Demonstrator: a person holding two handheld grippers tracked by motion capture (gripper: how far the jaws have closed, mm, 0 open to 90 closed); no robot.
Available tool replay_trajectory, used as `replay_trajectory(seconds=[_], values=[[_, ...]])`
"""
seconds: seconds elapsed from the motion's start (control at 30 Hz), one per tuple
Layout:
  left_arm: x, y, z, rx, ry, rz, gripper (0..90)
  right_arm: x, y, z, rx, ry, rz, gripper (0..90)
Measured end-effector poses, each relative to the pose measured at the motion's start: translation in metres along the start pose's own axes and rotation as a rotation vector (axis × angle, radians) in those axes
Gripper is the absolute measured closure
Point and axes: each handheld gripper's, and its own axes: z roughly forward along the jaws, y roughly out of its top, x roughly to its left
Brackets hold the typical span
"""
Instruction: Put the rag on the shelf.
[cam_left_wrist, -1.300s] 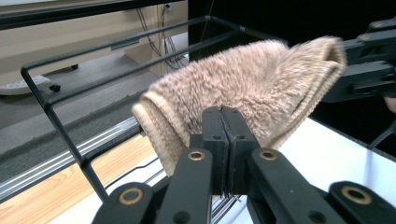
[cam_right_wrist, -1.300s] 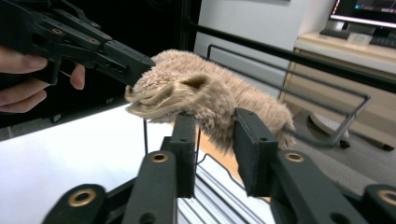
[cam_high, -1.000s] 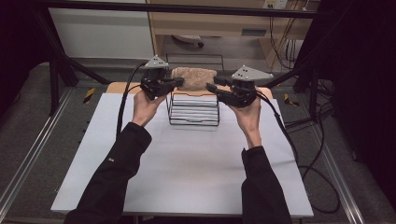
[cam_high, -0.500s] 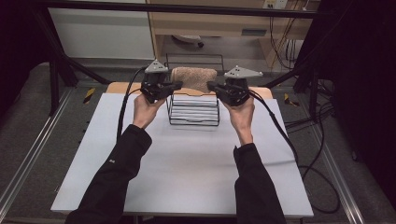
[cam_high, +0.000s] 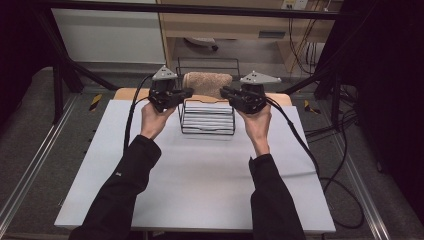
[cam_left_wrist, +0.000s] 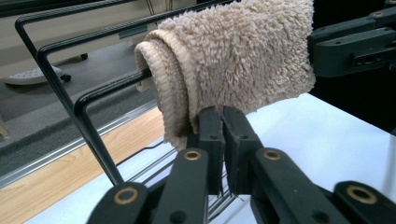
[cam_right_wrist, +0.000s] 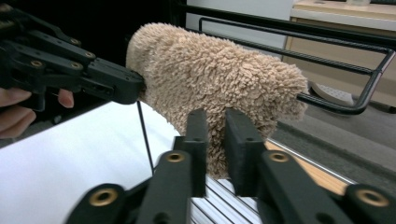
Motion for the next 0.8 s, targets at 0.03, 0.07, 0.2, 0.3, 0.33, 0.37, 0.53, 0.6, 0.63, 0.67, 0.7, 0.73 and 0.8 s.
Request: replay_trajectory(seconds=[0.03, 0.07, 0.2, 0.3, 0.33, 0.37, 0.53, 0.6, 0.63, 0.67, 0.7, 0.73, 0.8], values=[[0.0, -0.001, -0.001, -0.002, -0.001, -0.002, 83.5, 0.0, 0.0, -0.001, -0.002, 0.006, 0.002, 74.3], [-0.001, -0.001, -0.002, -0.003, -0.002, -0.003, 82.5, -0.001, -0.001, -0.003, 0.0, 0.008, 0.01, 70.9], [-0.002, -0.005, -0.006, 0.011, -0.001, 0.0, 76.2, -0.001, -0.004, -0.009, -0.003, 0.022, 0.028, 62.1], [-0.004, -0.012, -0.01, 0.011, 0.01, 0.003, 70.2, -0.002, -0.007, -0.015, -0.001, 0.023, 0.031, 54.8], [-0.005, -0.014, -0.011, 0.012, 0.013, 0.0, 68.2, -0.002, -0.008, -0.017, 0.001, 0.023, 0.025, 53.3], [-0.005, -0.017, -0.013, 0.018, 0.012, -0.001, 65.5, -0.002, -0.009, -0.019, 0.0, 0.028, 0.03, 50.4], [-0.006, -0.031, -0.018, 0.033, 0.011, -0.012, 55.9, -0.001, -0.017, -0.027, 0.021, 0.032, 0.034, 37.2], [-0.007, -0.037, -0.021, 0.035, 0.005, -0.017, 51.7, 0.0, -0.02, -0.029, 0.026, 0.027, 0.03, 32.5], [-0.007, -0.04, -0.022, 0.039, 0.001, -0.017, 49.7, 0.0, -0.022, -0.031, 0.025, 0.03, 0.028, 30.2], [-0.007, -0.043, -0.023, 0.047, 0.002, -0.018, 47.2, 0.0, -0.024, -0.032, 0.026, 0.031, 0.033, 27.6], [-0.007, -0.046, -0.024, 0.051, 0.008, -0.014, 44.7, 0.0, -0.026, -0.033, 0.031, 0.03, 0.037, 25.1], [-0.008, -0.05, -0.025, 0.054, 0.013, -0.011, 42.9, 0.0, -0.028, -0.033, 0.033, 0.029, 0.037, 22.4], [-0.008, -0.056, -0.028, 0.06, 0.016, -0.013, 38.9, 0.0, -0.032, -0.034, 0.045, 0.022, 0.037, 18.1]])
